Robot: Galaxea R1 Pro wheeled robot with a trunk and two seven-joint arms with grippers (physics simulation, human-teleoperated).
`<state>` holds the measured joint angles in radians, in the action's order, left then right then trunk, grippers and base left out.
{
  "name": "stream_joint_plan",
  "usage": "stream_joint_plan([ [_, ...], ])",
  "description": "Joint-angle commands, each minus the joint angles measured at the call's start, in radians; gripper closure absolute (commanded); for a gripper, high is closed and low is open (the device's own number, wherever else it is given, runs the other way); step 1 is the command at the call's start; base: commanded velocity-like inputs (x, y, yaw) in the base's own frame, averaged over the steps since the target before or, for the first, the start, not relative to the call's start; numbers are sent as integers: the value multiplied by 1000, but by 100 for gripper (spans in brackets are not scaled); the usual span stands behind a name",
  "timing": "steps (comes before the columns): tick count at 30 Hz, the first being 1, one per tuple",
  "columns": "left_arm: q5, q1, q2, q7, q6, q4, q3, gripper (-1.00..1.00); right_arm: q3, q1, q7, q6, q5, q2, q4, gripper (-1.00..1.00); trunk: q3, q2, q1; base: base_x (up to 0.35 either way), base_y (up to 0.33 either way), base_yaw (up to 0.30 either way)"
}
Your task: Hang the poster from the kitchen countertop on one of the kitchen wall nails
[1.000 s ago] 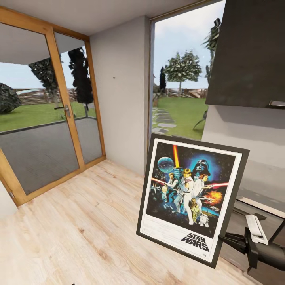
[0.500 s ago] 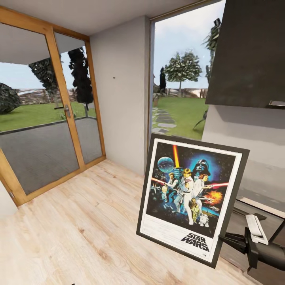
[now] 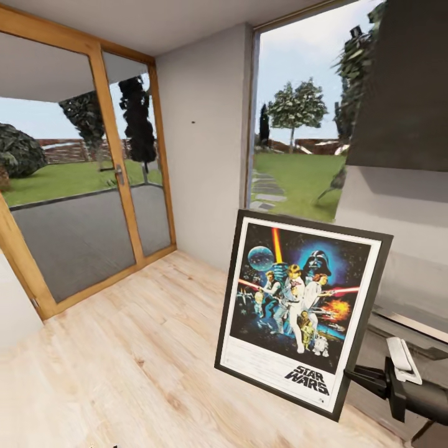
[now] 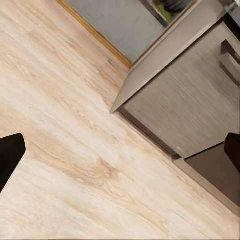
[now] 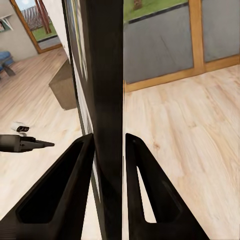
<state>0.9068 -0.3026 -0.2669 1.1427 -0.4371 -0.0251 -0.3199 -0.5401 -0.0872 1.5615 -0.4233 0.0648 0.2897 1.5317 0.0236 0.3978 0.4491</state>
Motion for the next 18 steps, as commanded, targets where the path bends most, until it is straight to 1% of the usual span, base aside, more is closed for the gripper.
stream_joint_plan([
  [1, 7, -1, 0, 2, -5, 1, -8, -100, -1, -1, 5, -12, 1, 0, 1, 100, 2, 2, 1, 144, 272, 263],
  [13, 7, -1, 0, 0, -5, 1, -8, -100, -1, 0, 5, -12, 1, 0, 4, 100, 2, 2, 1, 150, 277, 282],
  [18, 7, -1, 0, 0, -5, 1, -8, -100, -1, 0, 5, -12, 1, 0, 4, 100, 2, 2, 1, 169, 277, 81],
])
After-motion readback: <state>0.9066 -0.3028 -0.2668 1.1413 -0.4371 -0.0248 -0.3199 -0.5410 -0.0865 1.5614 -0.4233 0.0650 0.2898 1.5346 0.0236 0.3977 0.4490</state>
